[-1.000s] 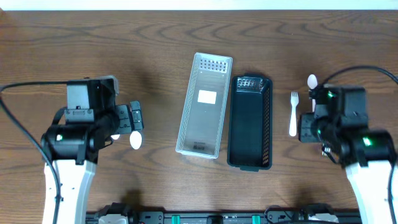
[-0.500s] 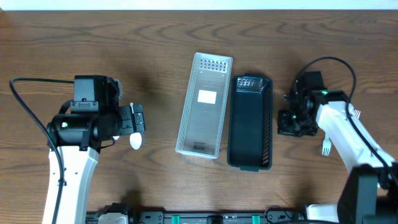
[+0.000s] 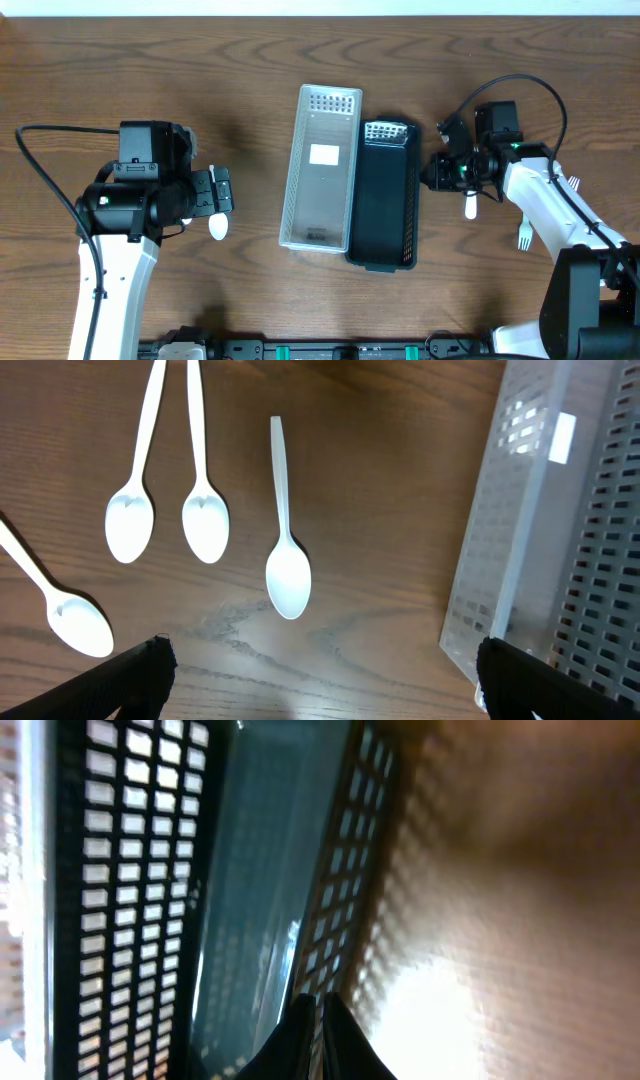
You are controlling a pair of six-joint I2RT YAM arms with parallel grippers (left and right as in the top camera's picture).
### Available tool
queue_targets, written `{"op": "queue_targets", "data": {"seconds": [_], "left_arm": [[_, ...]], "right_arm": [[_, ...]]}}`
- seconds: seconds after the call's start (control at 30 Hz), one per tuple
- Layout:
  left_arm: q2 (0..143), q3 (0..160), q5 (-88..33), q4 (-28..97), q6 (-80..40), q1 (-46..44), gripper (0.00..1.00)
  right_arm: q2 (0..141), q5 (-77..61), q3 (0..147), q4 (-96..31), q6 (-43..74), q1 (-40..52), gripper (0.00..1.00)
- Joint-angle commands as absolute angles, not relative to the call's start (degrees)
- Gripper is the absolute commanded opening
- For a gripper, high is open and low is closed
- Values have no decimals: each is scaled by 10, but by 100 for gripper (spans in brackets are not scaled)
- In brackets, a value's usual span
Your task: Pack container
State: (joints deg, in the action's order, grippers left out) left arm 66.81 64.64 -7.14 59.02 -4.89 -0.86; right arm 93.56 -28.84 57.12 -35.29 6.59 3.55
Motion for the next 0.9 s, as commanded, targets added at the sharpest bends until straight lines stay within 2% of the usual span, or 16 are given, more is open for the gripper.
{"op": "queue_targets", "data": {"seconds": [0.0,0.3,0.43,0.6,0.87], "left_arm": [[670,659,-69,593,-50,-11,98],[670,659,-69,593,-49,-11,98],[670,659,-69,593,-49,-11,98],[670,659,-69,593,-49,-11,98],[670,659,-69,591,-49,-11,98]], "right_arm": [[936,-316,570,-340,72,31,8],[936,-315,570,-290,71,31,11],[933,-299,575,-297,34,30,10],[885,-230,635,-387,-14,31,10],[765,-251,688,-622,-103,71,7]]}}
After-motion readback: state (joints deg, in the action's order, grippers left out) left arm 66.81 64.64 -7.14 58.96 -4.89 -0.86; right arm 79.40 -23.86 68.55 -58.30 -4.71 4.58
